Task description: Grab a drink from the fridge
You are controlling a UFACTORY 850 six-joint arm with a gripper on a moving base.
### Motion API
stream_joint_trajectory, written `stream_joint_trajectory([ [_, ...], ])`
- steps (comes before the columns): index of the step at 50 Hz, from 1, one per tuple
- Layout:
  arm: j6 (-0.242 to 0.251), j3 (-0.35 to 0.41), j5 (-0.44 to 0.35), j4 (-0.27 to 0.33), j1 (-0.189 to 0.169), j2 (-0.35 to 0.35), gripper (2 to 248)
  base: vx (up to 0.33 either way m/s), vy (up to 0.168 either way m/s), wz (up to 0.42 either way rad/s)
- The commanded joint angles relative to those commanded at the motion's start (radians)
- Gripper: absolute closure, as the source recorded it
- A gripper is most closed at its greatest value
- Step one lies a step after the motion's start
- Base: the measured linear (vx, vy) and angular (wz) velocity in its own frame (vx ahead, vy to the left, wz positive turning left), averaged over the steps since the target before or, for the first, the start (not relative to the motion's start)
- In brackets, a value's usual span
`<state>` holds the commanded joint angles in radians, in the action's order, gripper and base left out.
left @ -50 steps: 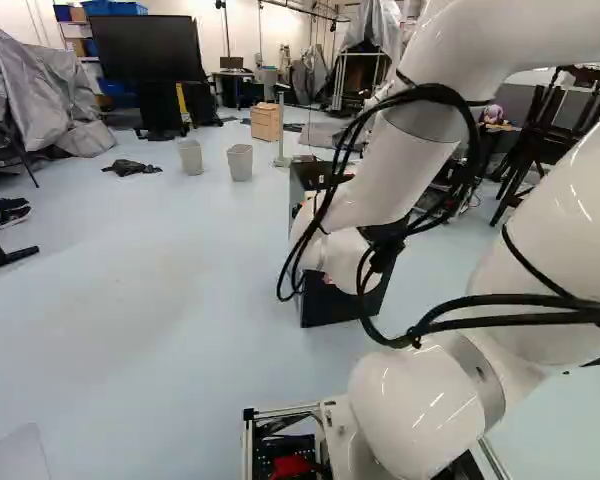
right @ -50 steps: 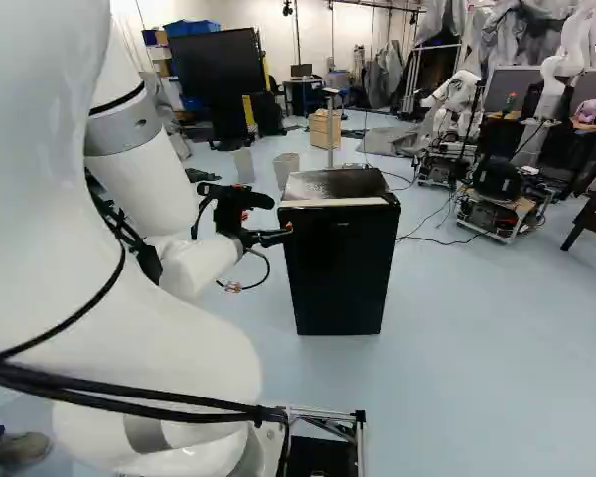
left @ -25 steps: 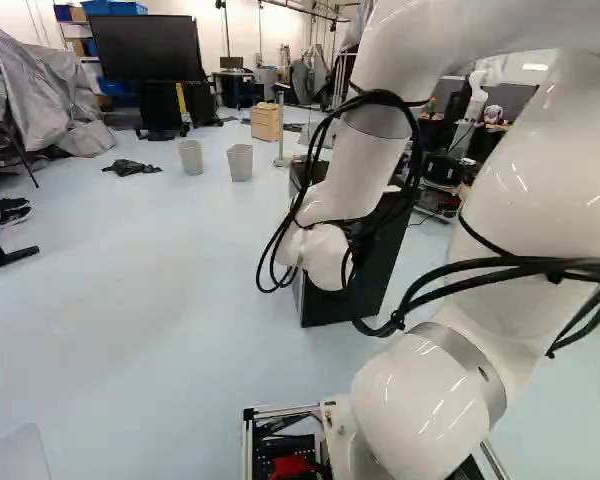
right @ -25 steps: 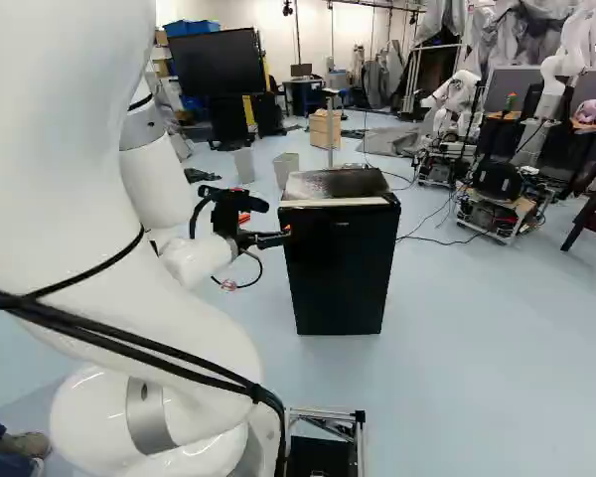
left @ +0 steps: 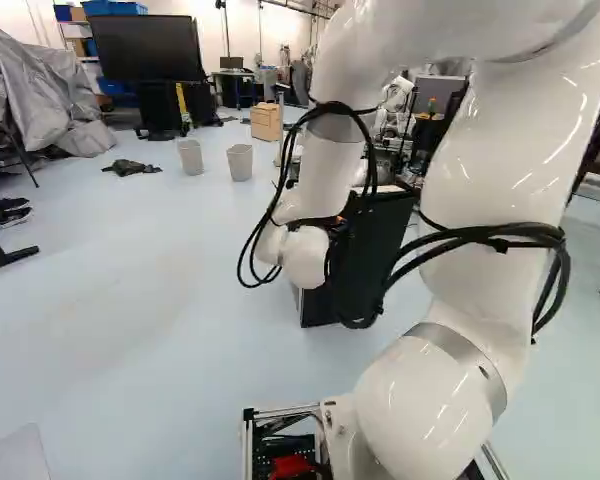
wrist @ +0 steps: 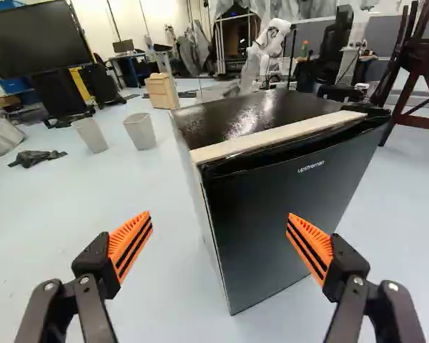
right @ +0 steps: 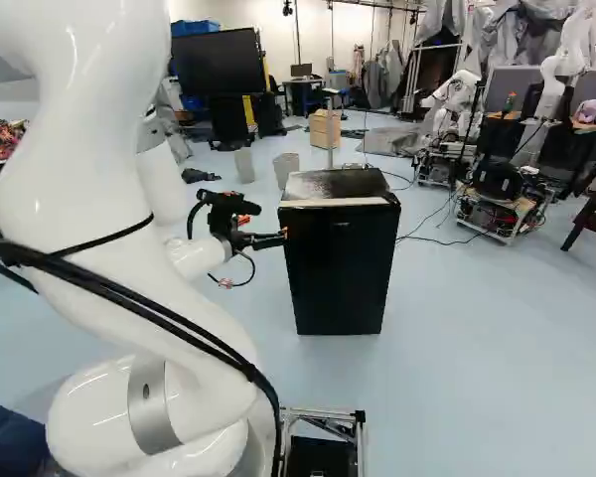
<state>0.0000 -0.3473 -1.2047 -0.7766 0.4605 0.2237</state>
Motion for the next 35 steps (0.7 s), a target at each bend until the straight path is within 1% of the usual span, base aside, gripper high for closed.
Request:
stream_joint_trajectory([
  [23, 0.000, -0.104, -0.058, -0.089, 0.060, 0.148, 3, 0.000, 0.000, 0.000],
  [35, 0.000, -0.170, -0.090, -0.135, 0.081, 0.229, 3, 0.000, 0.000, 0.000],
])
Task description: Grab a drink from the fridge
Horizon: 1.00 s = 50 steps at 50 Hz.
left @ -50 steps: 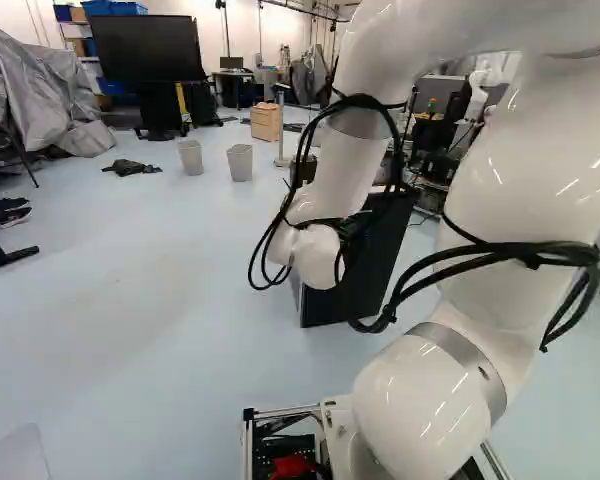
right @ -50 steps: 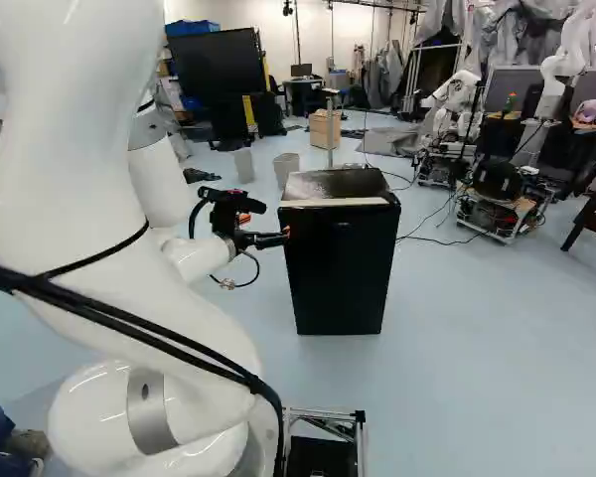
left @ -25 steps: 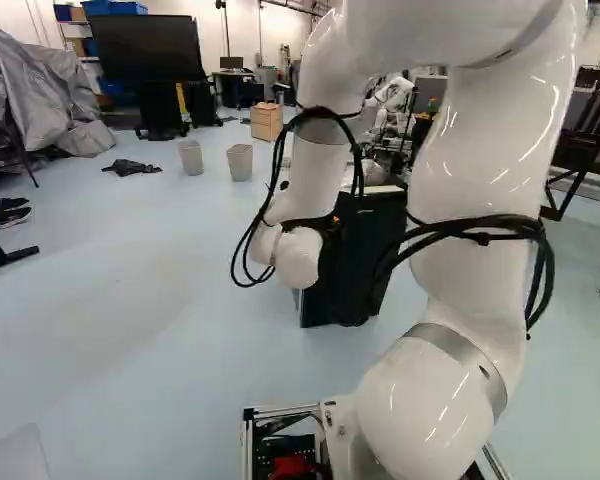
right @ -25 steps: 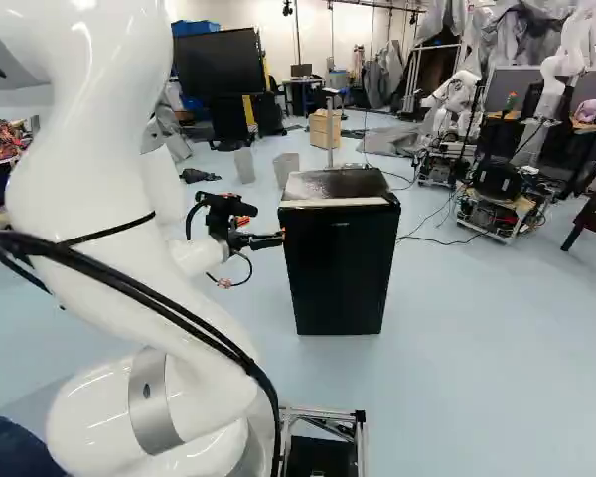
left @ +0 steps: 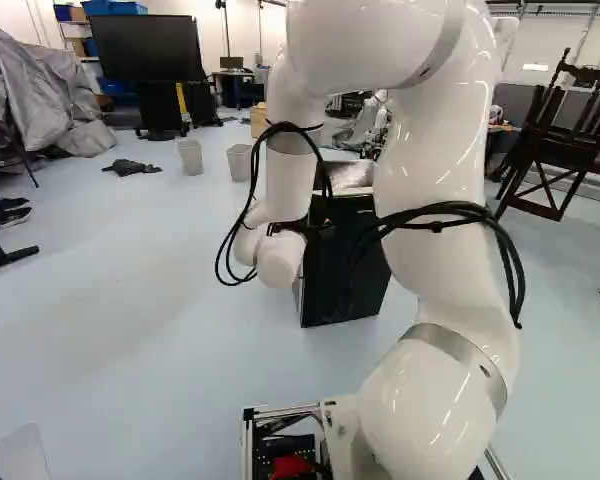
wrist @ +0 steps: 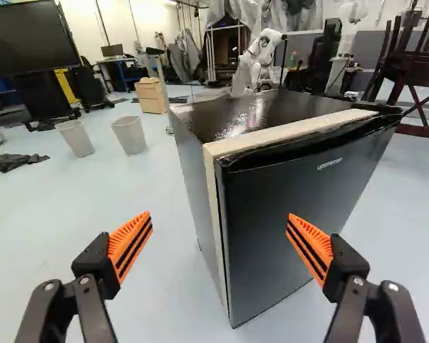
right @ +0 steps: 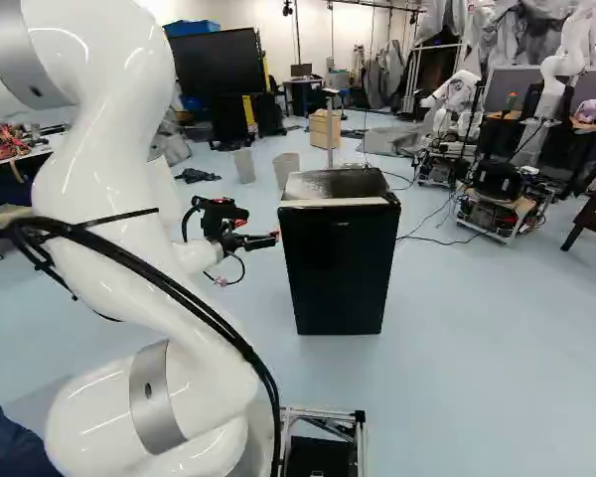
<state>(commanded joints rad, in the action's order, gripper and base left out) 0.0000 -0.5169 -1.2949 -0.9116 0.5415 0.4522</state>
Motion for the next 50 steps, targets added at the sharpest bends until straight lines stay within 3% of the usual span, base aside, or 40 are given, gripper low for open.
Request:
stream_joint_trajectory([
  [24, 0.000, -0.152, -0.064, -0.099, 0.013, 0.144, 3, 0.000, 0.000, 0.000],
  [50, 0.000, -0.210, -0.120, -0.208, 0.006, 0.179, 3, 0.000, 0.000, 0.000],
])
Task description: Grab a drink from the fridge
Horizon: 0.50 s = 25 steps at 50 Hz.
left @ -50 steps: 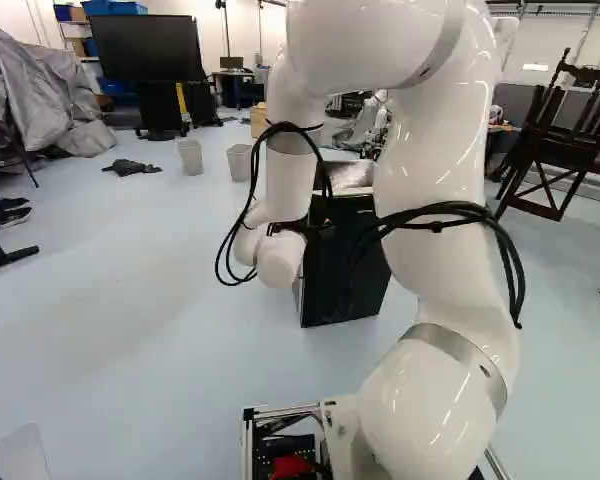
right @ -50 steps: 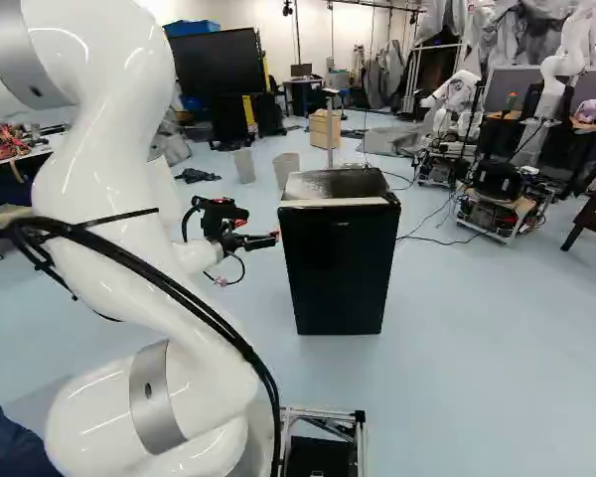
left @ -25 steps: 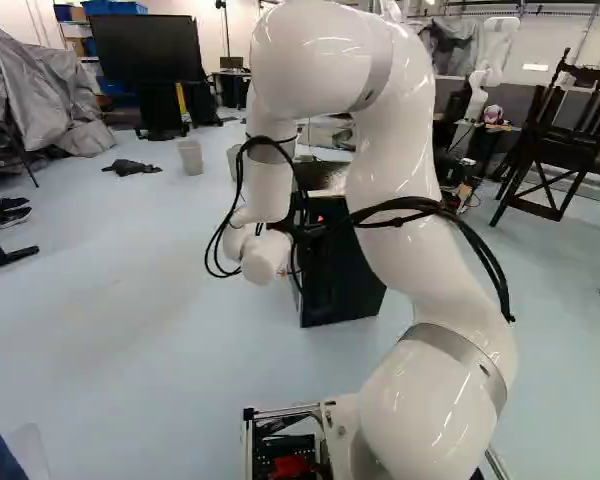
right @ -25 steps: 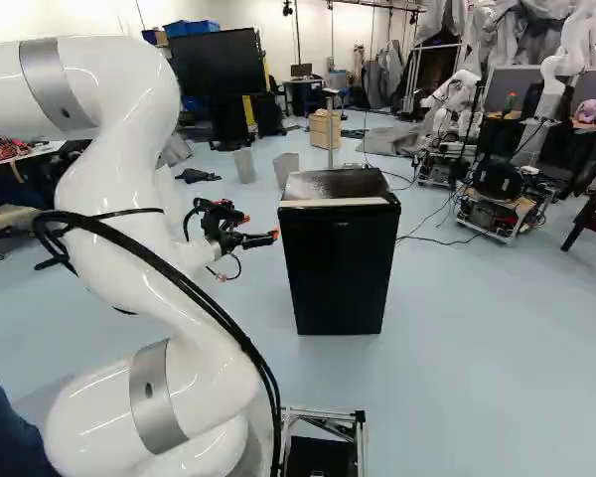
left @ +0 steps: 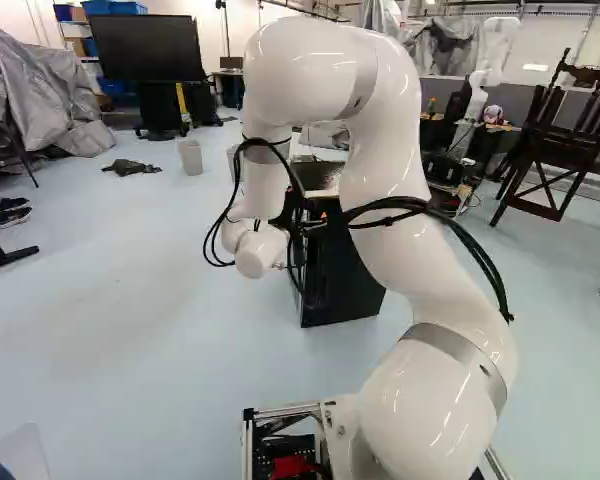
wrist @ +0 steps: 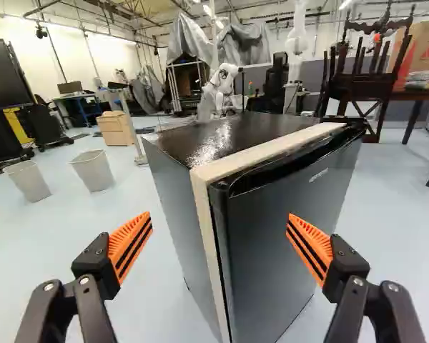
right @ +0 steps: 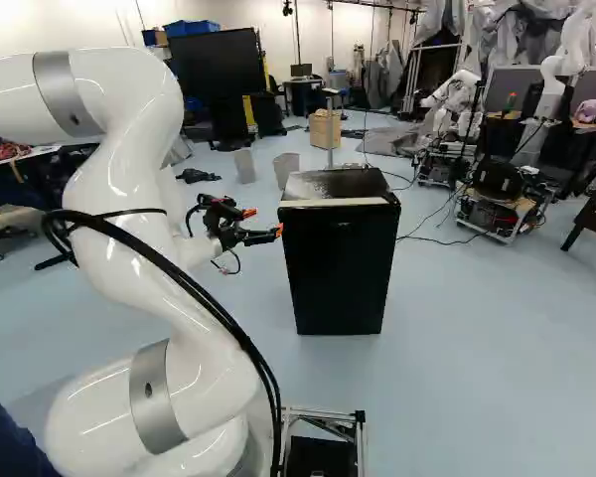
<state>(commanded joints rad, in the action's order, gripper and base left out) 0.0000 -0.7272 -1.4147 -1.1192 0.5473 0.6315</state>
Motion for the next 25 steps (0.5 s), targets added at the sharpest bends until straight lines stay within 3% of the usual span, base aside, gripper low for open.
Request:
stream_joint_trajectory([
  [25, 0.000, -0.028, -0.010, -0.062, -0.009, 0.016, 3, 0.000, 0.000, 0.000],
])
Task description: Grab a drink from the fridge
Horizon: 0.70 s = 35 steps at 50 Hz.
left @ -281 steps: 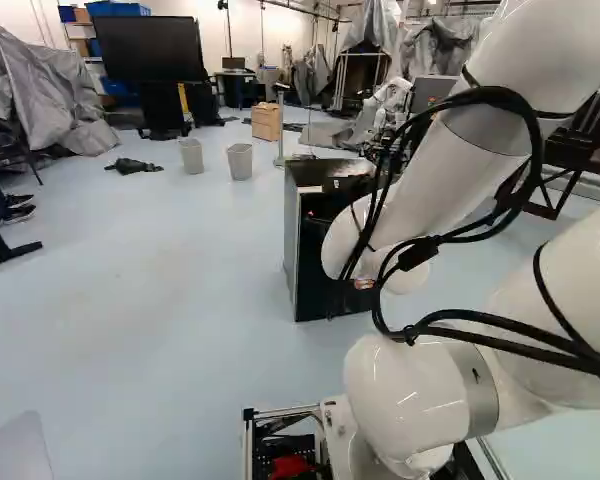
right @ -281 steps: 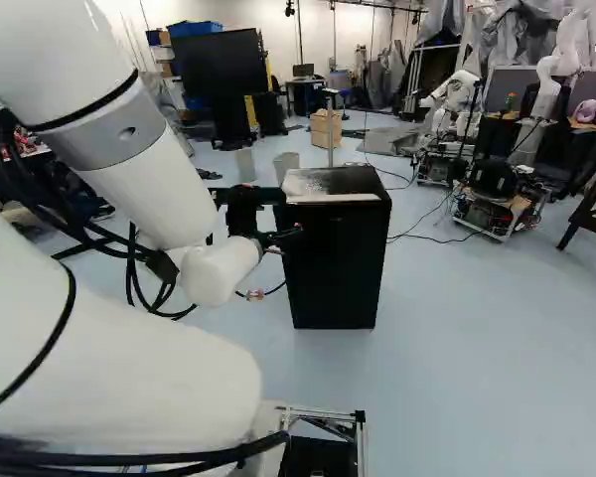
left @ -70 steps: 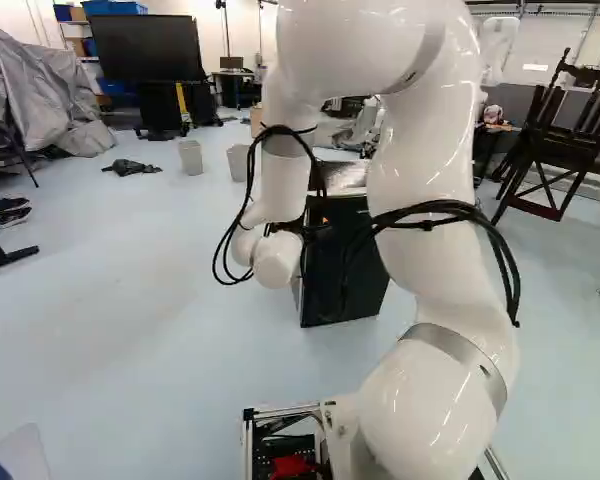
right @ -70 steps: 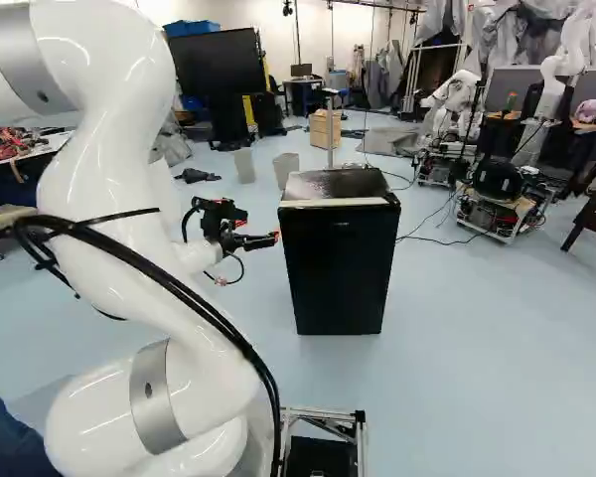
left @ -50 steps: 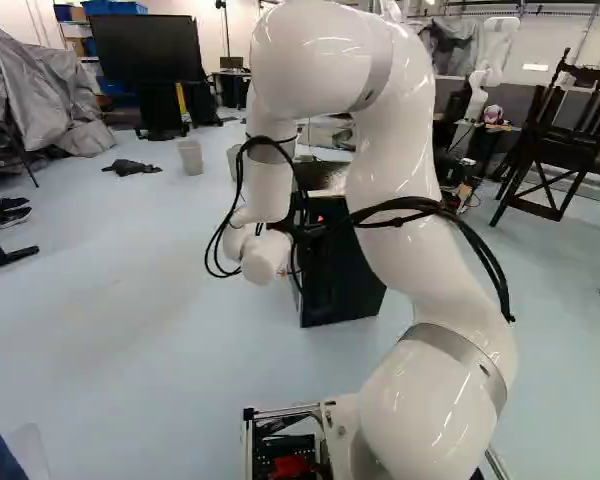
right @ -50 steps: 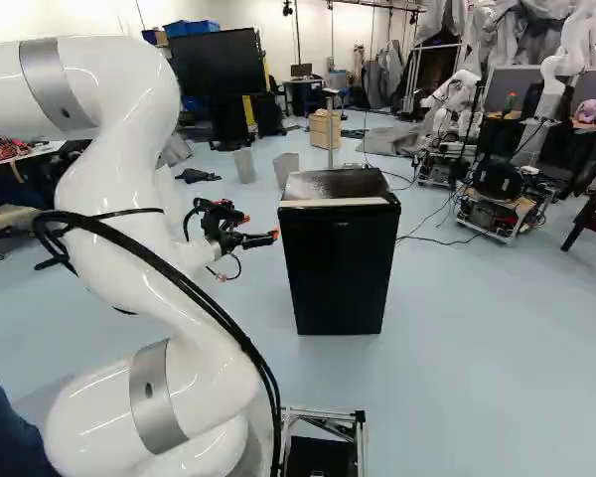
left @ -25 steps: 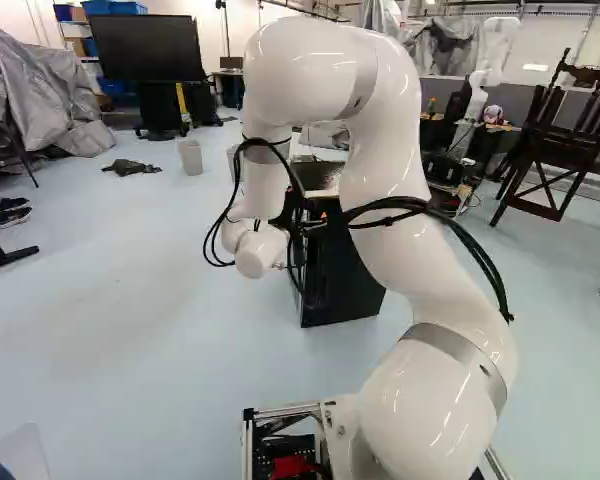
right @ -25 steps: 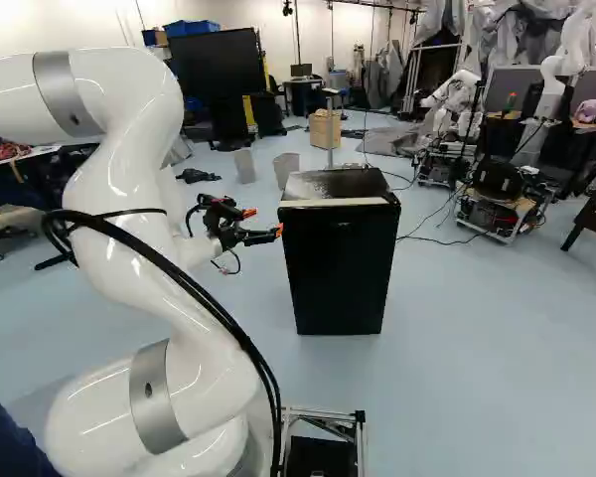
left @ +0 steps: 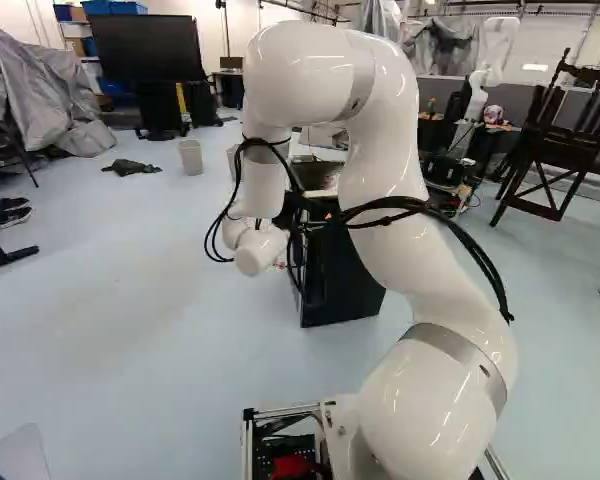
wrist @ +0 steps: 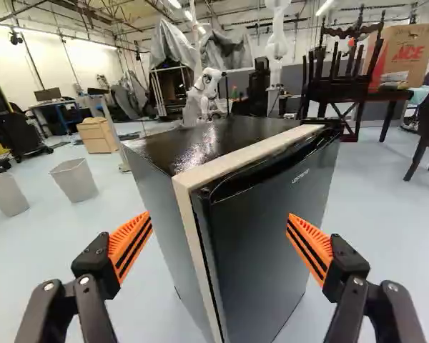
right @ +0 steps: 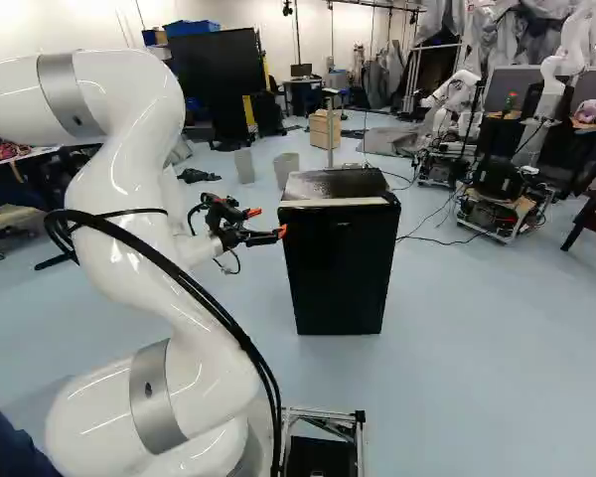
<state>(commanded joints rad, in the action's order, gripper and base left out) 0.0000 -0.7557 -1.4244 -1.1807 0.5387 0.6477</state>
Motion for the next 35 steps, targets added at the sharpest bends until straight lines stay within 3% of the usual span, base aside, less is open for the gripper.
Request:
stream_joint_trajectory([
  [35, 0.000, -0.059, 0.006, -0.018, -0.030, 0.033, 3, 0.000, 0.000, 0.000],
])
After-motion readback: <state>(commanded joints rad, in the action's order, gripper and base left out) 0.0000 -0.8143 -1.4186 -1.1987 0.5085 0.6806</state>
